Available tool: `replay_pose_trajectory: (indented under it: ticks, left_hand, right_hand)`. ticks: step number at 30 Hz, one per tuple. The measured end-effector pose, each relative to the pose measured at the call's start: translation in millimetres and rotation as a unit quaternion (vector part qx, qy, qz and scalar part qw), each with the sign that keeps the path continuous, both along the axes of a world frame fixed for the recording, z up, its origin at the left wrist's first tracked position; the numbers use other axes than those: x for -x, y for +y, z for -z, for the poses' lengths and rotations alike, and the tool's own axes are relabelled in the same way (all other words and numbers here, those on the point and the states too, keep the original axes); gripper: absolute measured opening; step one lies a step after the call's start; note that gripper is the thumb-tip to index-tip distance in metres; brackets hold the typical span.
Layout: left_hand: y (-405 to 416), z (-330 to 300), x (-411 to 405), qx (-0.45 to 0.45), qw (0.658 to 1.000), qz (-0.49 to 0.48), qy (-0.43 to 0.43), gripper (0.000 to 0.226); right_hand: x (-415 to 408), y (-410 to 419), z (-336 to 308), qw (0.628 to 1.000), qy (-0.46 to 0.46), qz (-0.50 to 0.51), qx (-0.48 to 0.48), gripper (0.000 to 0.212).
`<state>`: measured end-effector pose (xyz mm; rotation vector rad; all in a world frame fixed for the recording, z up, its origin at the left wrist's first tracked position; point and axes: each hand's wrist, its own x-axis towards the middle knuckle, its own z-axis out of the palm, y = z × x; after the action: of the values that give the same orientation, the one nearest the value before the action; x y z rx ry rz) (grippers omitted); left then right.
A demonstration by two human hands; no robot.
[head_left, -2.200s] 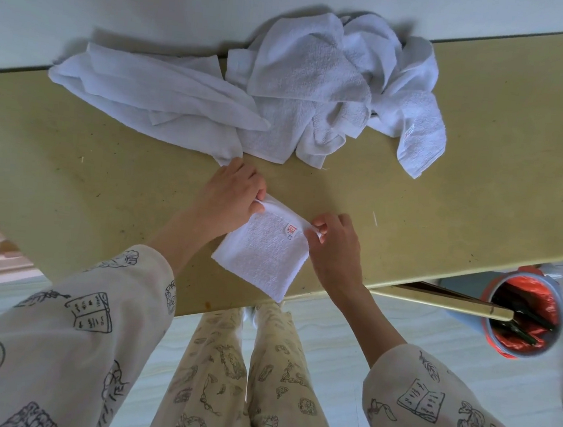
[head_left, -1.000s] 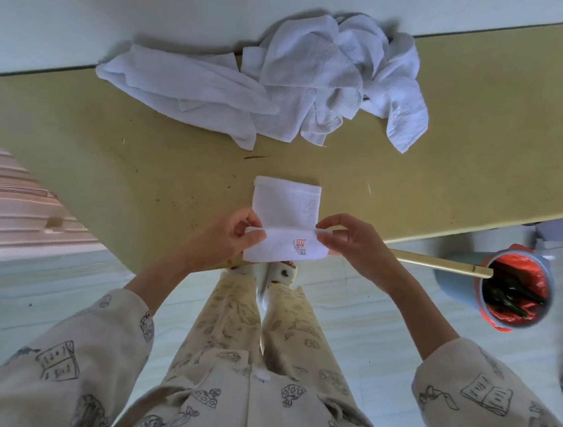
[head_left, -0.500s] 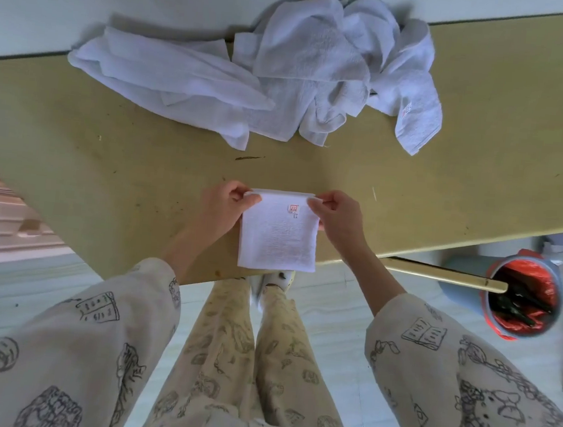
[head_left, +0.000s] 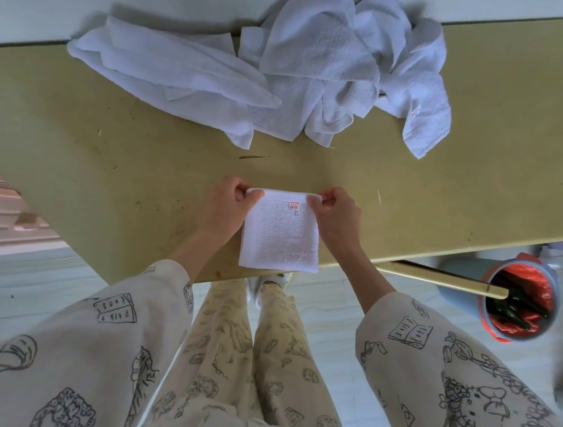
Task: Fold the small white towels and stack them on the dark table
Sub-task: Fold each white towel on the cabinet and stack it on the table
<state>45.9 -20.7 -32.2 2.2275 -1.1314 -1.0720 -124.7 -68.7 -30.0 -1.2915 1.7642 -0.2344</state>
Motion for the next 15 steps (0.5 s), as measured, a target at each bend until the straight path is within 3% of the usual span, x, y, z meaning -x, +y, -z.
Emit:
replay_pose_trajectory:
  ticks: [10, 12, 15]
  left_hand:
    - [7.2, -0.9, 4.1, 0.021, 0.999, -0.013, -0.041, 0.037]
    - [14.7, -5.3, 4.8, 0.036, 0.994, -0.014, -0.099, 0.036]
    - [33.5, -7.6, 16.3, 0.131, 0.957, 0.088, -0.245, 0.026]
  right_hand:
    - [-4.0, 7.7, 1.4, 0.999, 0.001, 0.015, 0.048, 0.02]
    - [-3.4, 8.7, 2.2, 0.998, -0.004, 0.019, 0.052, 0.02]
    - [-3.4, 10.1, 3.3, 0.998, -0.005, 0.016, 0.057, 0.019]
